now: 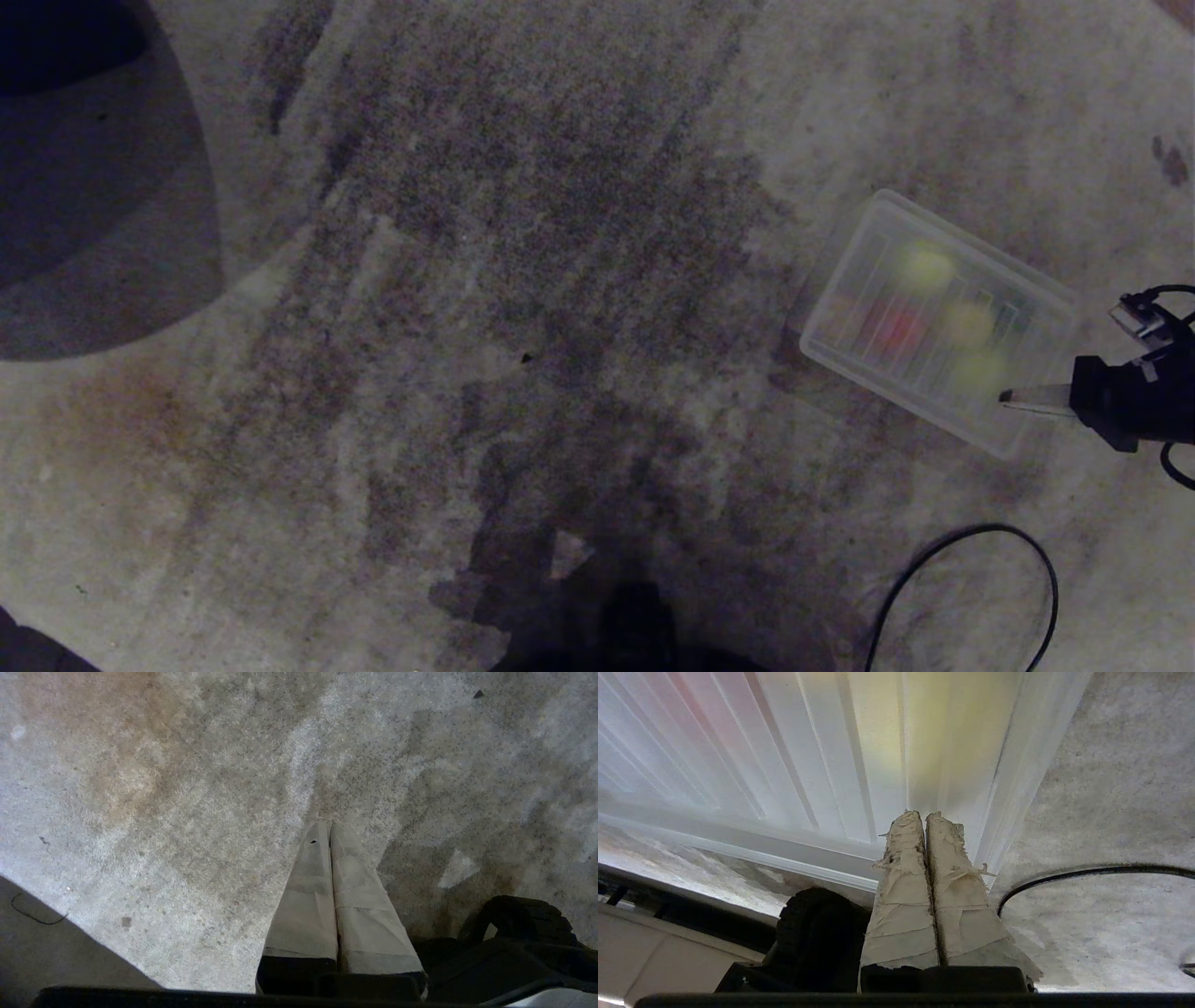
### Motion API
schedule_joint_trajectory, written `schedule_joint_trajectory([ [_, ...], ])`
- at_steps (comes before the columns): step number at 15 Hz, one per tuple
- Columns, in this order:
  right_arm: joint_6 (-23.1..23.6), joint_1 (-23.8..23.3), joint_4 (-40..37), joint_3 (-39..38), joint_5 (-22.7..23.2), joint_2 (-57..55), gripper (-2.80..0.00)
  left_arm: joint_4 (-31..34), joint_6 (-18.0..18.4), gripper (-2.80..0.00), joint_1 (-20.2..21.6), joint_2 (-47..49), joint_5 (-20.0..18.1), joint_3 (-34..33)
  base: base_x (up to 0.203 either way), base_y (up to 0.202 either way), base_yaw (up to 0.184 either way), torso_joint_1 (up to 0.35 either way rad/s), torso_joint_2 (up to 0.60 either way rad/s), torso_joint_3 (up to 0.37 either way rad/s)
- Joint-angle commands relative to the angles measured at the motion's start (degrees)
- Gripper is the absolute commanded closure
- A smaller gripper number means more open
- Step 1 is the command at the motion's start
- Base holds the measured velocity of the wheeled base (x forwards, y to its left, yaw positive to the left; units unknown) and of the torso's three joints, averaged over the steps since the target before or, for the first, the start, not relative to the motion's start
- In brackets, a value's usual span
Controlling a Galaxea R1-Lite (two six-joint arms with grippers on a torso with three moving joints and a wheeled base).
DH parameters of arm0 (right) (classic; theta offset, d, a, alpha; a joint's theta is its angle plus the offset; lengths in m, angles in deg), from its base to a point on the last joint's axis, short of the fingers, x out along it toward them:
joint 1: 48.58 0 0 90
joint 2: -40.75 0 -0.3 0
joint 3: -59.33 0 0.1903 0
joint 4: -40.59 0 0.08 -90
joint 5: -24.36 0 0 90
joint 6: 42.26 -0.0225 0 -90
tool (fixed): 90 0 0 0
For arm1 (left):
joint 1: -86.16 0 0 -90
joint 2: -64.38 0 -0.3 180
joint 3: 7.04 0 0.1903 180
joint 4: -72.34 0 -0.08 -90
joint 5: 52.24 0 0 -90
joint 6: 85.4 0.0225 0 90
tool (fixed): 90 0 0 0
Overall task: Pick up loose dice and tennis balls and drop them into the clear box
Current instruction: Close the lid
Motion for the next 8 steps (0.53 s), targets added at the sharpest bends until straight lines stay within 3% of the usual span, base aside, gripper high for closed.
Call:
schedule_joint_trajectory([
  [1,-0.2,-0.3,2.8,0.9,0.0,-1.0,0.00,-0.1,0.0,0.00,0.0,0.1,0.0,-0.1,0.000,0.000,0.000,0.000,0.00,0.000],
  [8,-0.3,-0.5,6.3,3.0,-0.8,-1.6,0.00,0.0,0.0,0.00,0.0,0.1,0.0,-0.1,0.000,0.000,0.000,0.000,0.00,0.000],
])
